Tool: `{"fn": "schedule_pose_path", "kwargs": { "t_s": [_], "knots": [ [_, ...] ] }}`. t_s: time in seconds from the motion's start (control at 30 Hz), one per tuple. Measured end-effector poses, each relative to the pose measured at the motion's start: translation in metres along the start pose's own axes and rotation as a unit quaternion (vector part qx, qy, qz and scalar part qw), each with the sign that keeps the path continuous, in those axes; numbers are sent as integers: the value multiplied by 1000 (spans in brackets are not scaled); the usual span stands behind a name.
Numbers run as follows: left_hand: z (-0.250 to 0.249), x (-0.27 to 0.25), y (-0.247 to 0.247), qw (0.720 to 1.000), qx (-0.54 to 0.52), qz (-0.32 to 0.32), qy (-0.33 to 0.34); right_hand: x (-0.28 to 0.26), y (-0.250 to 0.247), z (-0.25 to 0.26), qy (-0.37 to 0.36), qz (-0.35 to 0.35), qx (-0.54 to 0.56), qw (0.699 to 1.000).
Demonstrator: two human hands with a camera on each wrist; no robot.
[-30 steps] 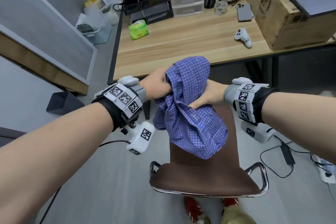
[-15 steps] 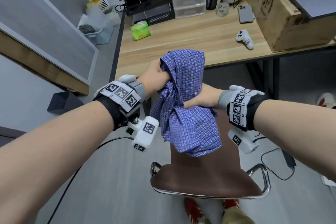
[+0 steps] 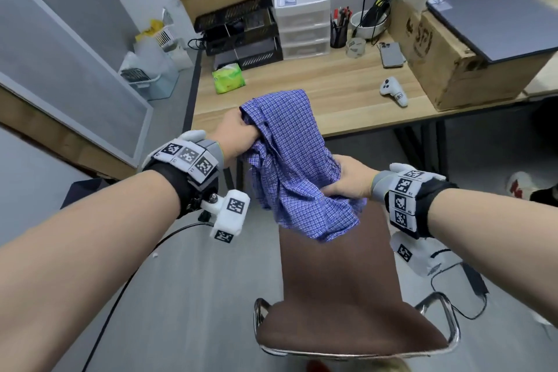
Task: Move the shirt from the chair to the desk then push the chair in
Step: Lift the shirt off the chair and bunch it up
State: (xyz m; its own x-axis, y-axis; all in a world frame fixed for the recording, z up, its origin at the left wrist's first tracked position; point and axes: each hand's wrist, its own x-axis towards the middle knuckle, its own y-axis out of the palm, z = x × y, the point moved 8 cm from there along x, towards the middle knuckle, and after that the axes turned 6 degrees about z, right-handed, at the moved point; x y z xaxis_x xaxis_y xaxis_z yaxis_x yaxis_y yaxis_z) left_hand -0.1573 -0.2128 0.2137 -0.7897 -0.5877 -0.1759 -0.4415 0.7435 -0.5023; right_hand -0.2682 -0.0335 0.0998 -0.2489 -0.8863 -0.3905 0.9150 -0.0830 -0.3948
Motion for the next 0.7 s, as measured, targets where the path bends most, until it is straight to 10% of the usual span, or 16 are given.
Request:
{"fn": "schedule_pose_path", "kwargs": {
  "t_s": [0.33, 0.57, 0.7],
  "knots": [
    [12, 63, 12, 977, 162, 136, 36, 49, -118, 24, 50, -64, -193, 978],
    [5, 182, -5, 979, 193, -31, 66, 141, -198, 53, 35, -111, -378, 919],
    [15, 247, 6, 935, 343, -71, 55, 198, -226, 45, 10, -171, -478, 862]
  ]
}}
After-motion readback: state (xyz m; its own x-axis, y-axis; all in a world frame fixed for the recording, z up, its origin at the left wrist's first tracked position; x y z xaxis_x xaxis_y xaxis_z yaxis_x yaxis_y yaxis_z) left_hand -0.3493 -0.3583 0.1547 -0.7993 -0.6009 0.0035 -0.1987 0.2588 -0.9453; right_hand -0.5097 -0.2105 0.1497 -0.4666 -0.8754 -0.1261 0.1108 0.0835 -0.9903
